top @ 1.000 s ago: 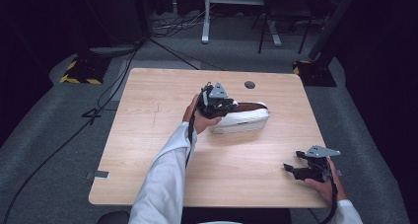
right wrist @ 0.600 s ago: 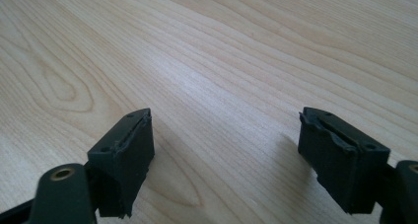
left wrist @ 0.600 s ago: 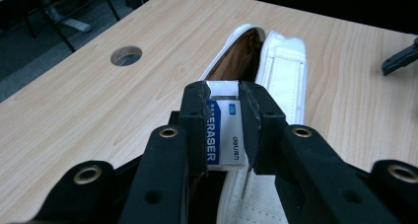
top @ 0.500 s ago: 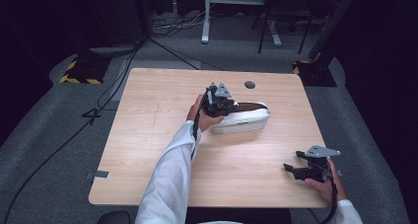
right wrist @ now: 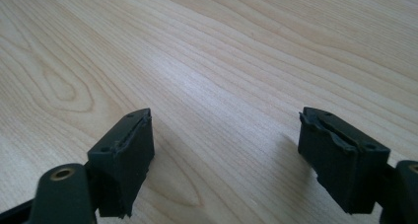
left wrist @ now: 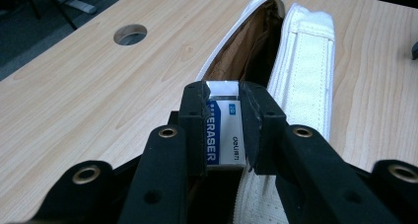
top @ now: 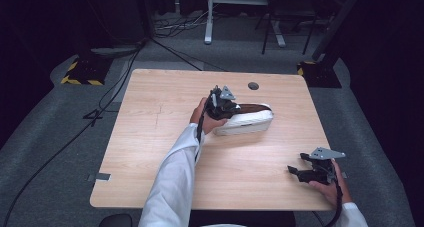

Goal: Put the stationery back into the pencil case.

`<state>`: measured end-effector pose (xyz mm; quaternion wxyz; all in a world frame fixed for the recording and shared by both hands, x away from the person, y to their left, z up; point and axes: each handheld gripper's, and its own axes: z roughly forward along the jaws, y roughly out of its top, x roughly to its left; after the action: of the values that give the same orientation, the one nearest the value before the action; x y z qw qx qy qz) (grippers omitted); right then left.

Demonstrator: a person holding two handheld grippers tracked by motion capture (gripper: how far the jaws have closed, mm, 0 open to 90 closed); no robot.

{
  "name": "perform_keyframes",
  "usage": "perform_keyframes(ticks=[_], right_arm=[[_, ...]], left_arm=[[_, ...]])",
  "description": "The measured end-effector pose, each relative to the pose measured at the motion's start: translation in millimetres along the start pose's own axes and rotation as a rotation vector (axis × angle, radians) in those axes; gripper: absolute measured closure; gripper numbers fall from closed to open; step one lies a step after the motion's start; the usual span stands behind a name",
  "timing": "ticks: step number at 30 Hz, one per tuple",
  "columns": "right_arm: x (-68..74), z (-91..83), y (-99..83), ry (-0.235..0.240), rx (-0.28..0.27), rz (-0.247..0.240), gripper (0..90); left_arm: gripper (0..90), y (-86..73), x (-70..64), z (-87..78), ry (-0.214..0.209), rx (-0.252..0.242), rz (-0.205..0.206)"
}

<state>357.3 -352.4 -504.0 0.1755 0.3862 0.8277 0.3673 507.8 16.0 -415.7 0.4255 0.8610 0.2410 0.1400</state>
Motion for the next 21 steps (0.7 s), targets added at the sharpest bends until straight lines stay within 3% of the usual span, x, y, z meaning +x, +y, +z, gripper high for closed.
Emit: perform_keyframes(ticks=[21], right_arm=[[0.0,0.0,0.0,0.0,0.0,-0.001,21.9]], left_arm=[[65.4,1.6,0.0,-4.6,-0.004,-0.015,-0.02]])
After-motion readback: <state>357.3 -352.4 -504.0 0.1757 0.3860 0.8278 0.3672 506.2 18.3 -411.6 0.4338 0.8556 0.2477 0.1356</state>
